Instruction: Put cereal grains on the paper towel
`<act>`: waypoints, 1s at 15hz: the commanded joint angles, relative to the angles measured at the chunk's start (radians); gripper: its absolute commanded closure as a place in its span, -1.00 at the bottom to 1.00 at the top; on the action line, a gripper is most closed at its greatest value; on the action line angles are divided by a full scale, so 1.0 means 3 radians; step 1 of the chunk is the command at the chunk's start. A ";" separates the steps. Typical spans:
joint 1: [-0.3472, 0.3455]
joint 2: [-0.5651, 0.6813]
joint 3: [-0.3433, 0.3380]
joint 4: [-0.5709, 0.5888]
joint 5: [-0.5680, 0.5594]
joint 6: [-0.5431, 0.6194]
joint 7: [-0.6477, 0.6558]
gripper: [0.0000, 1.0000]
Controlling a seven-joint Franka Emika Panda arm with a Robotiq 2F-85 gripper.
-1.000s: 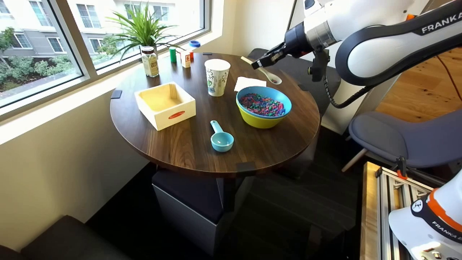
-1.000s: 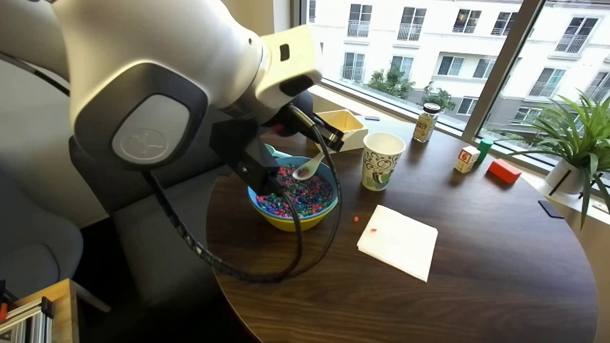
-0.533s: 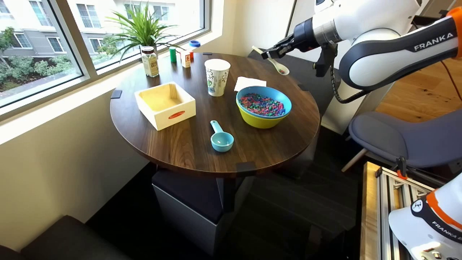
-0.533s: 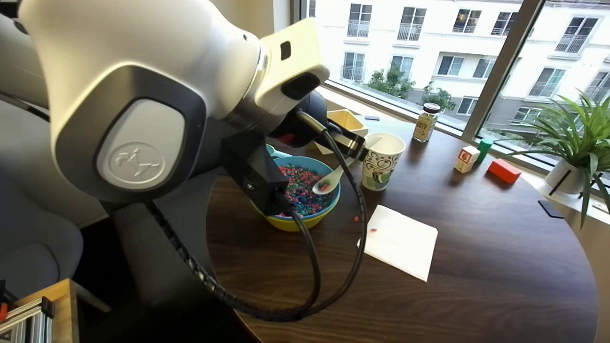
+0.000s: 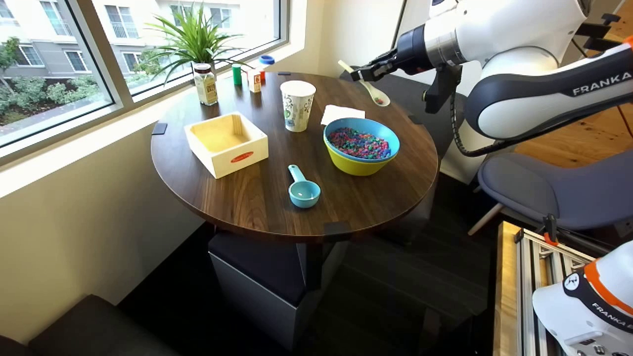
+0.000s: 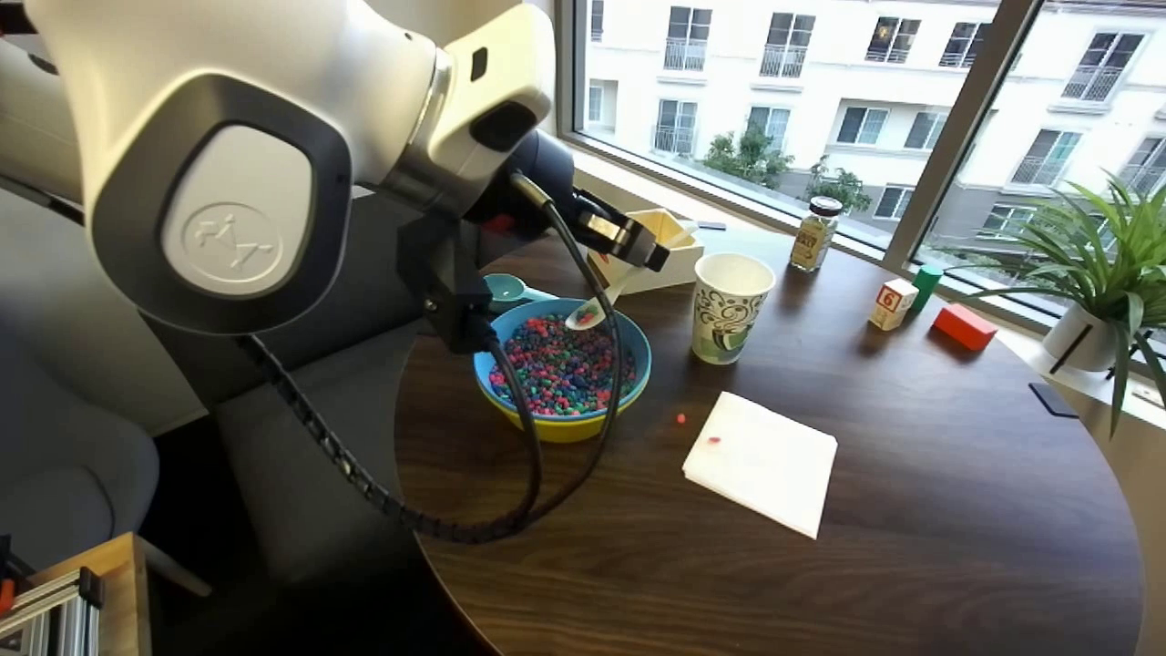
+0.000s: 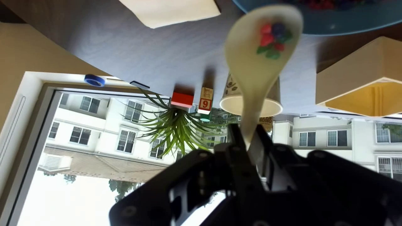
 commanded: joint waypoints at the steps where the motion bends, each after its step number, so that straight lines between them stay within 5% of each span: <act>1: -0.0593 -0.0201 0.0674 -0.0084 0.0084 0.0319 0.0241 0.93; 9: -0.1593 -0.0607 0.1753 -0.0193 0.0259 0.1034 0.0158 0.93; 15: -0.2150 -0.0991 0.2330 -0.0206 0.0446 0.1560 0.0070 0.93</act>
